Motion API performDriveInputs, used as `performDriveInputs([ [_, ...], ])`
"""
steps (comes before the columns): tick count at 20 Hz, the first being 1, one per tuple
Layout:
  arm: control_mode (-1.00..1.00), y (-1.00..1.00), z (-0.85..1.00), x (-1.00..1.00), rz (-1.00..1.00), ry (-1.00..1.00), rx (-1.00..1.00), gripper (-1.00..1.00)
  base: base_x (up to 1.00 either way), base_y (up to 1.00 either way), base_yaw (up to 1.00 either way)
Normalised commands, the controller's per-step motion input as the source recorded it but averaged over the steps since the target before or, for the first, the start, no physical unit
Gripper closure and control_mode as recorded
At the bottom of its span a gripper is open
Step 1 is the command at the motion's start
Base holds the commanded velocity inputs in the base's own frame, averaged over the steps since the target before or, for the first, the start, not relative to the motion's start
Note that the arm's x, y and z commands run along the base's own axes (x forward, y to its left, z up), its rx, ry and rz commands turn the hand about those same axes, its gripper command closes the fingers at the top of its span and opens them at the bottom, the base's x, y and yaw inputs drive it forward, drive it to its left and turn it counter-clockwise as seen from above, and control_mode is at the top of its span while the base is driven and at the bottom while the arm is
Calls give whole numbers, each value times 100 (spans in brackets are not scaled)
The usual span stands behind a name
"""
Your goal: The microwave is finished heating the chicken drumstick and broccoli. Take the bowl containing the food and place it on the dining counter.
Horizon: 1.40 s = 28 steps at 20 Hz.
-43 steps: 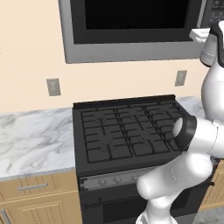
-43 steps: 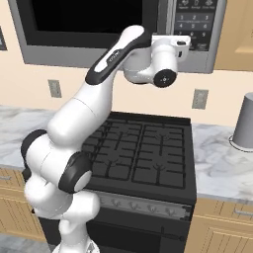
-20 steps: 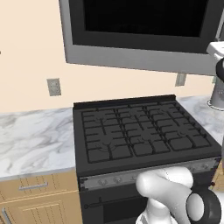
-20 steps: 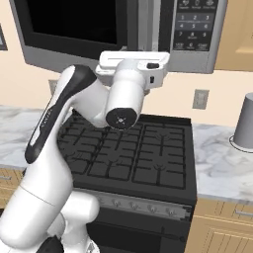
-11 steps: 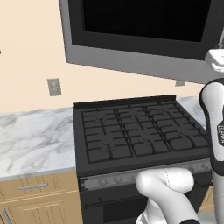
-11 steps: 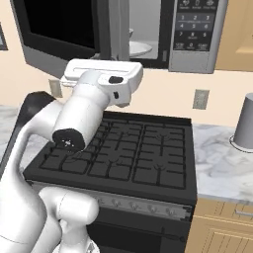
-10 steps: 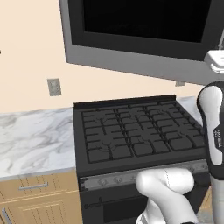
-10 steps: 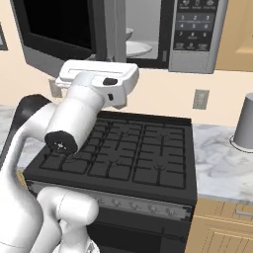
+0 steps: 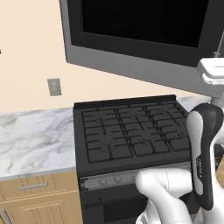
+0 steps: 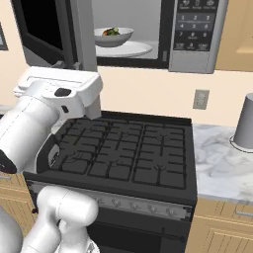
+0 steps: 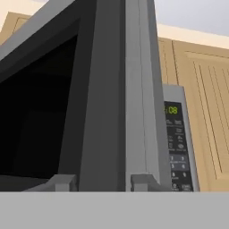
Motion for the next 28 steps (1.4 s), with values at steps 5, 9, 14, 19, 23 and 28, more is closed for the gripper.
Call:
performDriveInputs([
  [5, -100, 0, -7, -38, 4, 5, -3, -100, 0, 0, 0],
  [9, -100, 0, -8, -97, 8, 4, 0, -100, 0, 0, 0],
  [14, -100, -14, -9, -100, 7, 10, 0, -100, 0, 0, 0],
  [19, -100, -80, 1, -34, 18, 19, 14, -100, 0, 0, 0],
  [23, -100, -95, -4, 27, 24, 25, 25, -100, 0, 0, 0],
  [28, -100, -68, -66, 70, 28, 45, 21, -100, 0, 0, 0],
])
